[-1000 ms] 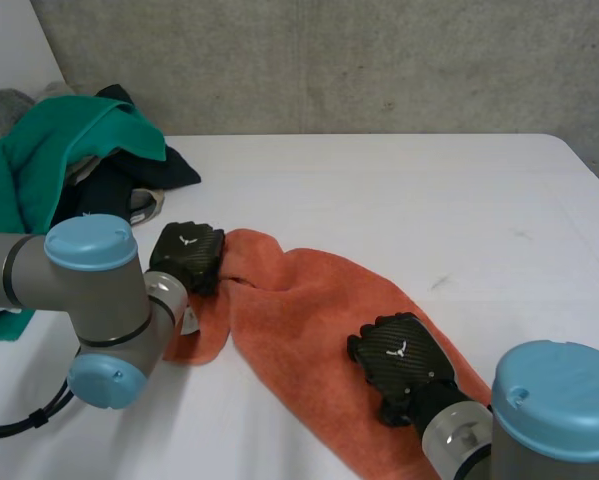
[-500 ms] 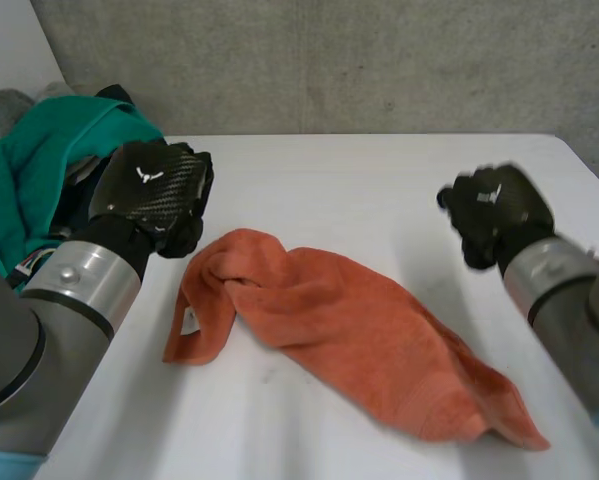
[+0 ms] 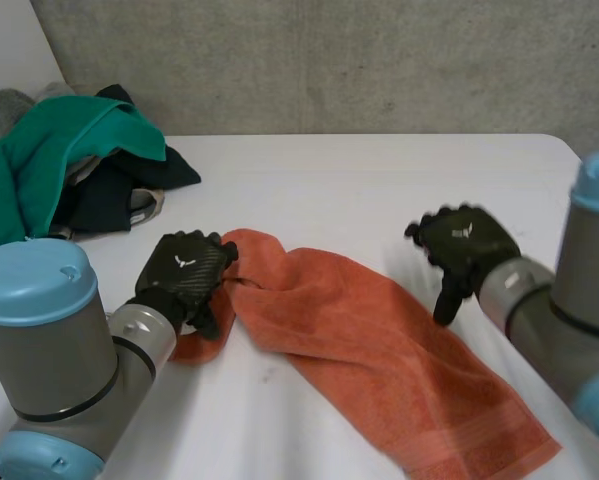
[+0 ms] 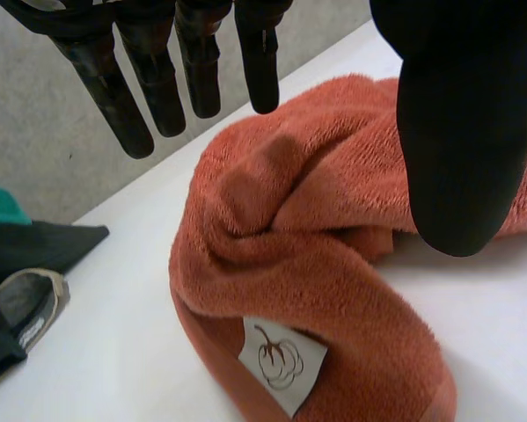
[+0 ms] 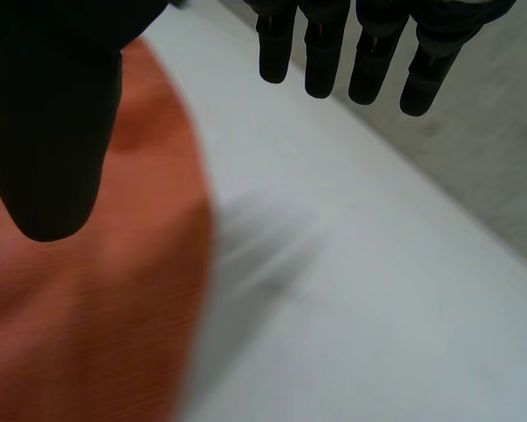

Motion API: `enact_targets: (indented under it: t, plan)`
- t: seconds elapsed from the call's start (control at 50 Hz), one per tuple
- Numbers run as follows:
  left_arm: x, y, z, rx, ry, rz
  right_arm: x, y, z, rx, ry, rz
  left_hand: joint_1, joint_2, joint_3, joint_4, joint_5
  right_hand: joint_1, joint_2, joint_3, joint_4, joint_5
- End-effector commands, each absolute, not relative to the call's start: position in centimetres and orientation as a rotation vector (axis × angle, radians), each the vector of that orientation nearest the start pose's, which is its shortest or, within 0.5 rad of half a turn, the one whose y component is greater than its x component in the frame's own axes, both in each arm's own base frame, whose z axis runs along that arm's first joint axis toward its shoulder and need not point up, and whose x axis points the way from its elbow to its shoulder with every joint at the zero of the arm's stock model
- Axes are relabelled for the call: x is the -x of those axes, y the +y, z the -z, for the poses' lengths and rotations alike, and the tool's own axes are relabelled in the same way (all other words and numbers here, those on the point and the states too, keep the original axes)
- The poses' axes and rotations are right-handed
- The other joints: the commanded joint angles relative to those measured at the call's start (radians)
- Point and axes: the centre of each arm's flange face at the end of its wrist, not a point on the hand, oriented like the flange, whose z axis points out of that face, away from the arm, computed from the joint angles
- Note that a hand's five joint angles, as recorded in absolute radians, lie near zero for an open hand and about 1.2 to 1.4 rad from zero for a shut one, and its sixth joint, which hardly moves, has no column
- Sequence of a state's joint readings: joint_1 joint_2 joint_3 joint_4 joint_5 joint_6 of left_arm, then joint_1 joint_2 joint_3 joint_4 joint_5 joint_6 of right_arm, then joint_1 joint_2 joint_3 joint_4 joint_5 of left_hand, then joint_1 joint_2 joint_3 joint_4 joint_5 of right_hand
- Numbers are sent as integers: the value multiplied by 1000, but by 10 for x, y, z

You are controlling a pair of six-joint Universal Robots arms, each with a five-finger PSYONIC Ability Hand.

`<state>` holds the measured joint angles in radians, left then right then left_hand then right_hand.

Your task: Fold the laundry.

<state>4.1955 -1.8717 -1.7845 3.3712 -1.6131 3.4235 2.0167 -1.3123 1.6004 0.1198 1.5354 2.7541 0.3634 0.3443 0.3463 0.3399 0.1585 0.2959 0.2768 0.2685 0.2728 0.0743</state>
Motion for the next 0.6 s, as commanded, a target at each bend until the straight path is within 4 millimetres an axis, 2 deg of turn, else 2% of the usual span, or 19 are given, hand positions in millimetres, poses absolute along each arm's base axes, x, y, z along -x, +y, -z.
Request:
enact_targets:
  t: [0.02, 0.08, 0.18, 0.2, 0.22, 0.26, 0.28, 0.3, 0.34, 0.4, 0.46, 0.48, 0.5, 0.52, 0.56, 0.58, 0.6]
  plan:
    - [267, -237, -144, -946, 2472, 1837, -254, -177, -180, 961, 2399, 1400, -12, 7, 5, 12, 18, -20, -1, 7, 3, 27]
    - [269, -244, -137, -940, 2481, 1817, -257, -172, -168, 917, 2389, 1385, -3, 16, 14, 20, 27, -8, 11, 19, 15, 39]
    - [272, -249, -130, -952, 2486, 1805, -260, -178, -145, 874, 2407, 1392, 91, 110, 108, 114, 121, 115, 134, 142, 138, 162]
    - [273, -249, -130, -954, 2486, 1806, -260, -179, -144, 876, 2406, 1398, 132, 151, 149, 155, 162, 170, 189, 198, 193, 217]
    - [274, -251, -130, -957, 2478, 1813, -262, -181, -140, 879, 2401, 1403, 251, 270, 268, 275, 281, 371, 390, 399, 394, 418]
    - [275, -254, -129, -957, 2472, 1816, -264, -183, -139, 882, 2393, 1410, 416, 435, 433, 439, 446, 618, 638, 646, 642, 666]
    - [276, -255, -128, -957, 2471, 1818, -265, -185, -141, 883, 2383, 1425, 536, 555, 553, 559, 566, 902, 921, 929, 925, 949]
    - [277, -257, -125, -956, 2467, 1819, -265, -186, -141, 884, 2378, 1437, 755, 774, 772, 779, 785, 1098, 1117, 1126, 1121, 1145]
    - [278, -259, -125, -952, 2461, 1829, -265, -191, -145, 903, 2369, 1472, 1009, 1028, 1026, 1032, 1039, 1100, 1119, 1128, 1123, 1147]
    - [278, -261, -127, -949, 2450, 1842, -264, -195, -151, 942, 2356, 1518, 1033, 1052, 1050, 1056, 1063, 1100, 1119, 1128, 1123, 1147]
    - [279, -257, -132, -956, 2443, 1857, -261, -197, -172, 1014, 2315, 1623, 1033, 1052, 1050, 1056, 1063, 1100, 1119, 1128, 1123, 1147]
    - [279, -255, -136, -955, 2437, 1868, -261, -195, -179, 1035, 2297, 1656, 1033, 1052, 1050, 1056, 1063, 1100, 1119, 1128, 1123, 1147]
    - [279, -254, -144, -949, 2423, 1892, -259, -192, -195, 1091, 2265, 1721, 1033, 1052, 1050, 1056, 1063, 1100, 1119, 1128, 1123, 1147]
    - [277, -251, -172, -919, 2374, 1990, -257, -192, -200, 1110, 2257, 1744, 1033, 1052, 1050, 1056, 1063, 1100, 1119, 1128, 1123, 1147]
    - [274, -245, -193, -894, 2335, 2067, -256, -191, -216, 1148, 2226, 1802, 1033, 1052, 1050, 1056, 1063, 1100, 1119, 1128, 1123, 1147]
    - [273, -242, -204, -886, 2308, 2108, -253, -195, -232, 1165, 2199, 1871, 1033, 1052, 1050, 1056, 1063, 1100, 1119, 1128, 1123, 1147]
    - [270, -234, -227, -864, 2249, 2194, -250, -197, -242, 1171, 2190, 1913, 1033, 1052, 1050, 1056, 1063, 1100, 1119, 1128, 1123, 1147]
